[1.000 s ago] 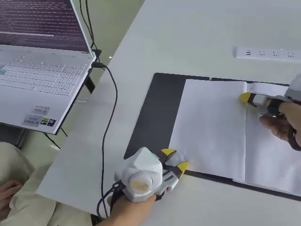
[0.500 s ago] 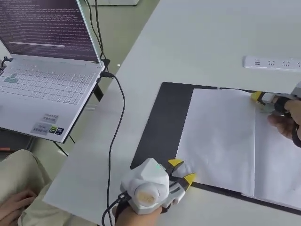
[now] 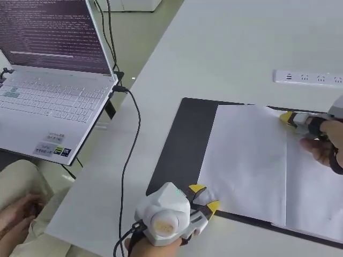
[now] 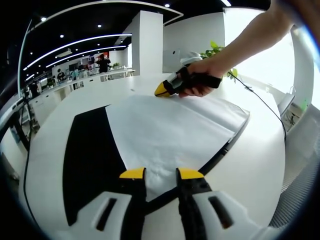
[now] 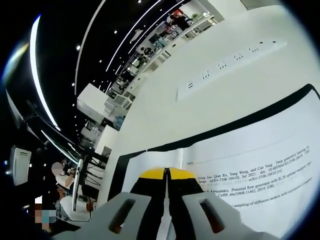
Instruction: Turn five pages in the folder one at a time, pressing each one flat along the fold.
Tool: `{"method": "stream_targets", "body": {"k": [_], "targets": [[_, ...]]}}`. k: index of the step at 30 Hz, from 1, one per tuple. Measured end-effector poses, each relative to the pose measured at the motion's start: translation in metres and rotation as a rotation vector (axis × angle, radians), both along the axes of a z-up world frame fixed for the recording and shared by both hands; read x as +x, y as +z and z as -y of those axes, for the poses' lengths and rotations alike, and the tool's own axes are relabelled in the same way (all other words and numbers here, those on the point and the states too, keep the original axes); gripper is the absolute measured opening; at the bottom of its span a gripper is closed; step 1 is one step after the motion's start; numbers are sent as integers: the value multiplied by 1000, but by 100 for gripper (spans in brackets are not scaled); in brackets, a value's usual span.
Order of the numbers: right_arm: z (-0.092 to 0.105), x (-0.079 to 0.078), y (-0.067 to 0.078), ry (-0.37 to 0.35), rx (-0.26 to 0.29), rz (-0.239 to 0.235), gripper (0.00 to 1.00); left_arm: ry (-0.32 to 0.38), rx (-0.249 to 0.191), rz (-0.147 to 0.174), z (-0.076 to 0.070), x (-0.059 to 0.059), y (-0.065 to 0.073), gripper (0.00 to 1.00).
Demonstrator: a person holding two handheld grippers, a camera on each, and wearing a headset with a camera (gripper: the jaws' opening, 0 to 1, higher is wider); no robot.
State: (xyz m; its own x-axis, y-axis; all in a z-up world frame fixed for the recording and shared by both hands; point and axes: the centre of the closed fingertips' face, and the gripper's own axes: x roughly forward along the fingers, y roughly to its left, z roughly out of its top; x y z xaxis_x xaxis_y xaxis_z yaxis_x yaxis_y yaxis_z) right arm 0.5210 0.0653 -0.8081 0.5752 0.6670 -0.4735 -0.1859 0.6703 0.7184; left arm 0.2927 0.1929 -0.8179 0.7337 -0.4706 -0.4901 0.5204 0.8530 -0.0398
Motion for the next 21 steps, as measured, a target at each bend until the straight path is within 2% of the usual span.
{"method": "stream_targets", "body": {"k": [5,13,21], "targets": [[-2,-18,0,39,34,-30,0,0,3,-2,0,0,0,22],[-4,-40,0,87,65,-38,0,0,0,-2,0,0,0,22],[-2,-55,2,121,89,-47,0,0,-2,-1,0,1,0,22]]}}
